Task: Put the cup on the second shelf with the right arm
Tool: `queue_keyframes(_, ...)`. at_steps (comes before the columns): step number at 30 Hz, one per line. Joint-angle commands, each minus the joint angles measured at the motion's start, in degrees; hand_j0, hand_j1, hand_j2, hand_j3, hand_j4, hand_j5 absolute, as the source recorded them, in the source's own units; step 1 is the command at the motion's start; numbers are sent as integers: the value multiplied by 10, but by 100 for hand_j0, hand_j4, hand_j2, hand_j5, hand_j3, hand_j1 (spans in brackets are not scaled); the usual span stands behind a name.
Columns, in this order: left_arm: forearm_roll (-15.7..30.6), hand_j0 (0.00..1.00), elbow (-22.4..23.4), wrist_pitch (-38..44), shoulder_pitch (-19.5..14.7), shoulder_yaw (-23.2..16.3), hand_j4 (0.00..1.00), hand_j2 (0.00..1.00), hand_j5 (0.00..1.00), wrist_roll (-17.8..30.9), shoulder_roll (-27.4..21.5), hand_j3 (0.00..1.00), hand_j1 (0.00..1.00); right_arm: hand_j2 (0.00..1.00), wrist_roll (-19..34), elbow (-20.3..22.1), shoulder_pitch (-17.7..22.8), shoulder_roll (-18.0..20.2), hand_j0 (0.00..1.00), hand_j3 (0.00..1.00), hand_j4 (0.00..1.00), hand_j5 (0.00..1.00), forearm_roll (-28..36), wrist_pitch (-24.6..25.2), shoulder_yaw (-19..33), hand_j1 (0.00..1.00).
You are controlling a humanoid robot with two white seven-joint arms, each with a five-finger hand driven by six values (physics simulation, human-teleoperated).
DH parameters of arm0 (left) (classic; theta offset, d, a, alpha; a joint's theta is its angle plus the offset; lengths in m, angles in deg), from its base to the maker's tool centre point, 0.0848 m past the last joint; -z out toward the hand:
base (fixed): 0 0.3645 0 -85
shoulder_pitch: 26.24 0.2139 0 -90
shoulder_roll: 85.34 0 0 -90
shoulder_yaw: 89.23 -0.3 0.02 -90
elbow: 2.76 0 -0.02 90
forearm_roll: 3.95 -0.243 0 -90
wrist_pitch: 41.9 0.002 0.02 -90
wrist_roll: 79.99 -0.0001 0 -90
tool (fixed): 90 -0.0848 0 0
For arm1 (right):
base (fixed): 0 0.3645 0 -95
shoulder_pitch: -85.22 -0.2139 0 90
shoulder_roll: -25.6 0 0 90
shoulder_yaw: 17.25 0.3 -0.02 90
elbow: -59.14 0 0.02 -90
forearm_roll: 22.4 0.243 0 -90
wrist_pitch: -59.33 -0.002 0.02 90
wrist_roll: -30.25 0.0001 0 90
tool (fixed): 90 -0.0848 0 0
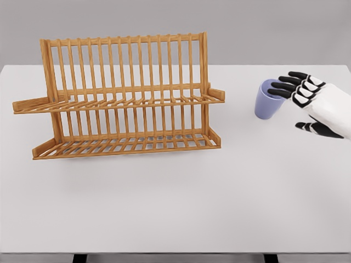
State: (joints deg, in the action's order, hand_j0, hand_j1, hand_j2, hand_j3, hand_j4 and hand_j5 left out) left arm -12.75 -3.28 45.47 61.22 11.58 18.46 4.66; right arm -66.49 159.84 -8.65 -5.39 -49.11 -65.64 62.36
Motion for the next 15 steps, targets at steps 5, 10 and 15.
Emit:
queue_keyframes(5, 0, 100, 0, 0, 0, 0, 100, 100, 100, 1, 0, 100, 100, 100, 43, -1, 2, -4, 100, 100, 100, 100, 7, 0, 34, 100)
queue_keyframes(10, 0, 100, 0, 0, 0, 0, 100, 100, 100, 0, 0, 100, 100, 100, 392, -1, 5, -163, 100, 100, 100, 100, 31, 0, 198, 100)
queue_keyframes(15, 0, 100, 0, 0, 0, 0, 100, 100, 100, 1, 0, 100, 100, 100, 394, -4, 22, -35, 100, 100, 100, 100, 251, 0, 143, 100)
